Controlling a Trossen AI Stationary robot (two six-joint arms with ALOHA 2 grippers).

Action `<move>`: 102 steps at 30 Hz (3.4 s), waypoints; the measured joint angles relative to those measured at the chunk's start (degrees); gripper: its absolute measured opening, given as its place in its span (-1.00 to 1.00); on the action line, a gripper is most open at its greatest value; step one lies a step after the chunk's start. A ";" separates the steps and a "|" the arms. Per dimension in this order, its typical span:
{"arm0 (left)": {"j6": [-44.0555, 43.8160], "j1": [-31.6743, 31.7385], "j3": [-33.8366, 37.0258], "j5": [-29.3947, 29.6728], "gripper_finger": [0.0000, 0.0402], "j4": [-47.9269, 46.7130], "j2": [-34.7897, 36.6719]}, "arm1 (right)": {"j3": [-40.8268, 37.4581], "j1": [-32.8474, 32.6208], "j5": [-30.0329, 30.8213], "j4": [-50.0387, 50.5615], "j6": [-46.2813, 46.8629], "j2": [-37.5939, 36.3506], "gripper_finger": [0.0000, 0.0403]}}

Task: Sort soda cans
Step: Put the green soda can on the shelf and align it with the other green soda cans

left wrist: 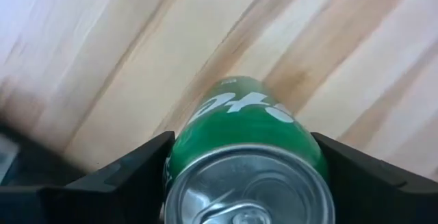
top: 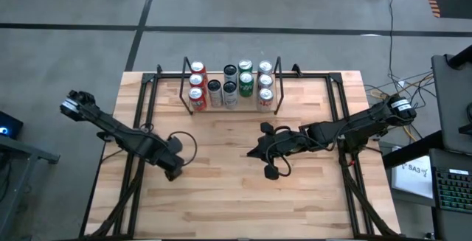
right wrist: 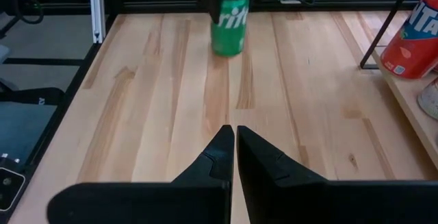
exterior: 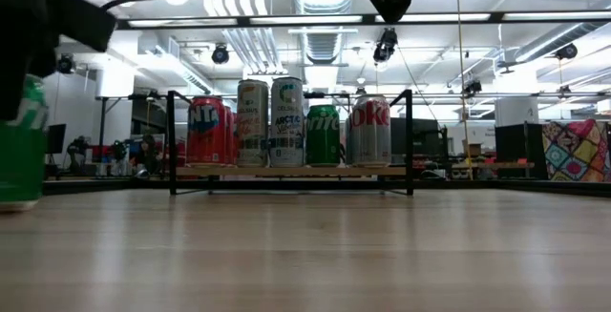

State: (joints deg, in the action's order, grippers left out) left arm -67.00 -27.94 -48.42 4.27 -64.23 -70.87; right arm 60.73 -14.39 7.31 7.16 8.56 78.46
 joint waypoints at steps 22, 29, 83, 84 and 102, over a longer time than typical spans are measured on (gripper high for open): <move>46.61 0.45 -13.66 11.75 0.44 13.12 -18.33 | -0.02 0.02 0.01 -0.17 -0.66 0.32 -0.95; 51.60 1.26 -21.76 11.85 0.49 5.59 -24.97 | -0.05 0.02 0.01 -1.05 -0.44 2.63 -0.95; 50.41 3.09 -23.44 18.85 0.92 1.19 -15.48 | -0.13 0.04 0.17 -2.39 -1.09 4.92 -0.95; 47.91 2.90 -22.97 18.85 0.92 1.82 -13.88 | -0.13 0.05 0.22 -3.03 -1.14 5.06 -0.95; 18.97 -8.20 5.63 20.71 0.70 28.20 7.57 | 0.99 3.27 0.27 -27.38 -7.26 14.94 -0.95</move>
State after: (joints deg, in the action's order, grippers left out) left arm -48.03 -36.15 -42.79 24.98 -36.03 -63.31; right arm 61.72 -11.12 7.57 -20.22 1.30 93.39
